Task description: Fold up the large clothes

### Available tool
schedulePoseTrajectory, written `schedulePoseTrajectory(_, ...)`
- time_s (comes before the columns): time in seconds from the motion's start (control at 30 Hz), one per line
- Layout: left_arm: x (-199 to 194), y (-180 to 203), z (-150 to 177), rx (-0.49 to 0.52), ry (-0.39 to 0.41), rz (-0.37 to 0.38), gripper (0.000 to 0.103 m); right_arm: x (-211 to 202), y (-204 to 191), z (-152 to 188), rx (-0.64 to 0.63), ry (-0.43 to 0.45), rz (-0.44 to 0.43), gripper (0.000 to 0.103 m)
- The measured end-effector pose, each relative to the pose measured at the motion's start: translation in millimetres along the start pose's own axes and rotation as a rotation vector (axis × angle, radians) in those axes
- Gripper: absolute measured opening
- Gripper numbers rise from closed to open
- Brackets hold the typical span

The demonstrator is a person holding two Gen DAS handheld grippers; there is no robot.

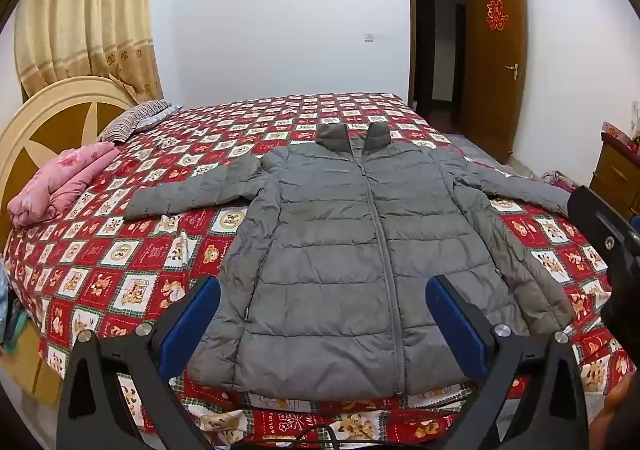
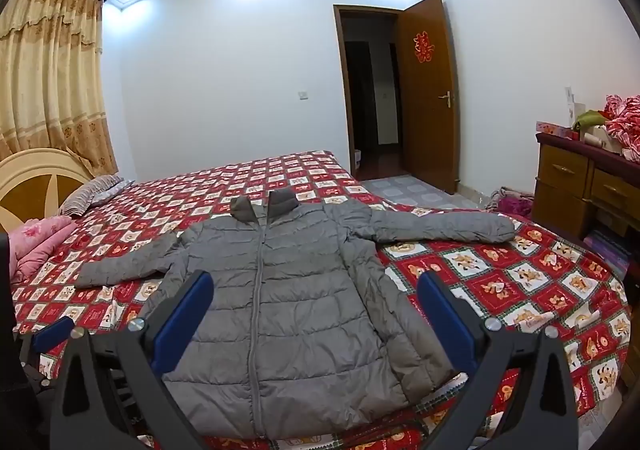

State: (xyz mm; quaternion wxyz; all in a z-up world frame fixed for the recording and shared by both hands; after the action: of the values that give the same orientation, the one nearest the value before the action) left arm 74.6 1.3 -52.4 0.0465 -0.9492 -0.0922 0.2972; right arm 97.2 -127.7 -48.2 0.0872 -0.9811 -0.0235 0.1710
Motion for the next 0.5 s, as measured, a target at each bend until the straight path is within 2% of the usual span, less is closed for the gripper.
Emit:
schedulePoseTrajectory(0.1,1.7,-1.9,1.1,-0.005,-0.011,-0.004,0.102,-0.6,6.8,-1.4,0.003,-0.005,0.000,0.103)
schedulePoseTrajectory(0.2,6.7,1.7,2.2,-0.001,-0.025,0.031,0.102,2.1,6.0,-1.8,-0.015,-0.013,0.006,0.103)
schedulePoseTrajectory(0.5,1.4,7.5,2.1,0.007,-0.012,0.044,0.102,3.4,3.8,0.0,-0.008,-0.012,0.002,0.103)
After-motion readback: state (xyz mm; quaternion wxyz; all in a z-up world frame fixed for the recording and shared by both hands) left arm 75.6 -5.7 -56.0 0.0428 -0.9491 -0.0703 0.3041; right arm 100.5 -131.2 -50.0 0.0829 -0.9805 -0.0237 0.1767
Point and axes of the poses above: each gripper's, at about its wrist camera, not at the fingertips, and x roughly the way its jaws point, y to its right, z to its underside, the point moved 9 cm from there along x, roughly the way its jaws point, and after that the axes turned 11 degrees about -z, right-handed, at the moved point
